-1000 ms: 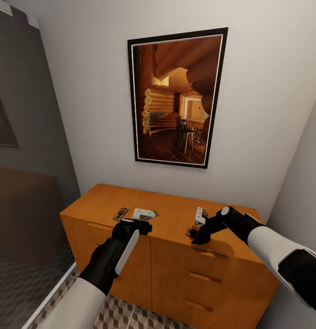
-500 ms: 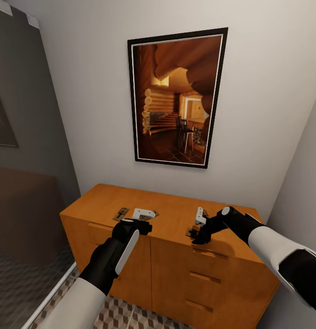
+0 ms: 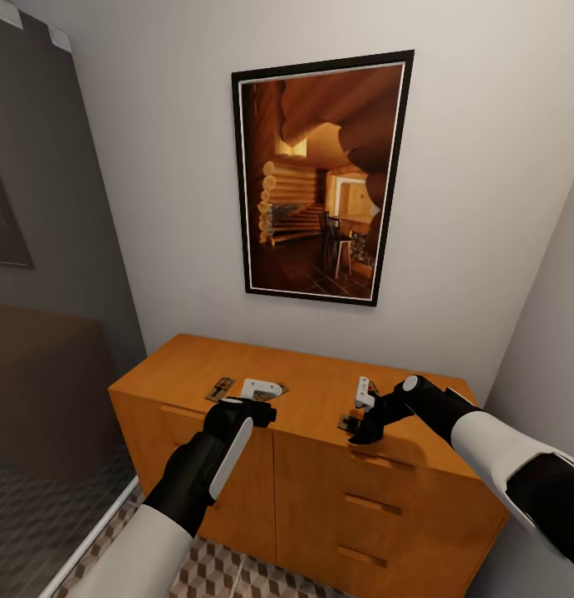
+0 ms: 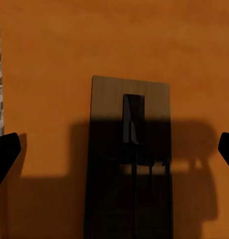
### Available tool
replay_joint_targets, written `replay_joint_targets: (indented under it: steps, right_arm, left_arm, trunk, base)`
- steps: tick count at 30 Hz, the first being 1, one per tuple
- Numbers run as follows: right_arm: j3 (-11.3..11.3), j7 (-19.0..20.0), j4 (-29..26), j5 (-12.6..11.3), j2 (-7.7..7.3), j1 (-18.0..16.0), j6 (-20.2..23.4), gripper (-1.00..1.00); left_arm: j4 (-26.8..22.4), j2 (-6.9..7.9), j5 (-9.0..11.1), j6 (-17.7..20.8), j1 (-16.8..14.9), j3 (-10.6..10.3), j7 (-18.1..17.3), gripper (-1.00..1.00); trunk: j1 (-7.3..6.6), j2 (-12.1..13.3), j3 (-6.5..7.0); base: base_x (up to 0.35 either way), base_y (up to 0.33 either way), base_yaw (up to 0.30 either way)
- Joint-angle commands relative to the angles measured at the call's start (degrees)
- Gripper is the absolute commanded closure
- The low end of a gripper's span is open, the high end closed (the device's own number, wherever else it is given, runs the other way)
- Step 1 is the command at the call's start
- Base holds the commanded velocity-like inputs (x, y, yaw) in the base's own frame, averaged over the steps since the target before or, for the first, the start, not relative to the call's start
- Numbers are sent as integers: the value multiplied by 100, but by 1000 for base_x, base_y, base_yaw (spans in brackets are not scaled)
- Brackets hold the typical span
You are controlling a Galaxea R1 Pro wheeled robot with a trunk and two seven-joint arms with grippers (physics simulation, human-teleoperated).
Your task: Take the four mousetraps from the cabinet in the bathroom and place them on the bathroom floor. Make sure all four end up on the same floor surface, and ensure that at least two of them are either under or directly next to the same bathroom sink.
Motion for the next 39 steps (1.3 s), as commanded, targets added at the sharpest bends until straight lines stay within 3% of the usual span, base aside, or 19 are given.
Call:
replay_joint_targets:
  steps: [1,8,36,39]
  right_arm:
    - [-17,26,-18,36,-3,-1,33,-100]
    - [-21,26,-17,39,-3,-1,33,-100]
    - [-19,26,-9,39,-4,-1,26,-100]
    - [-15,26,-9,37,-4,-1,26,-100]
  left_arm:
    - [-4,0,58,18,-5,-7,52,-100]
    - [-4,0,59,15,-5,-10,52,-100]
    - [-4,0,59,16,-5,-10,52,-100]
    - [-4,0,59,14,-5,-10,51,-100]
  trunk:
    - [1,-6,-8]
    - [154,-286,-134]
    - [154,-286,-134]
    - [220,-407,-188]
  base:
    - [0,0,0]
    - [0,0,0]
    - [0,0,0]
    - [0,0,0]
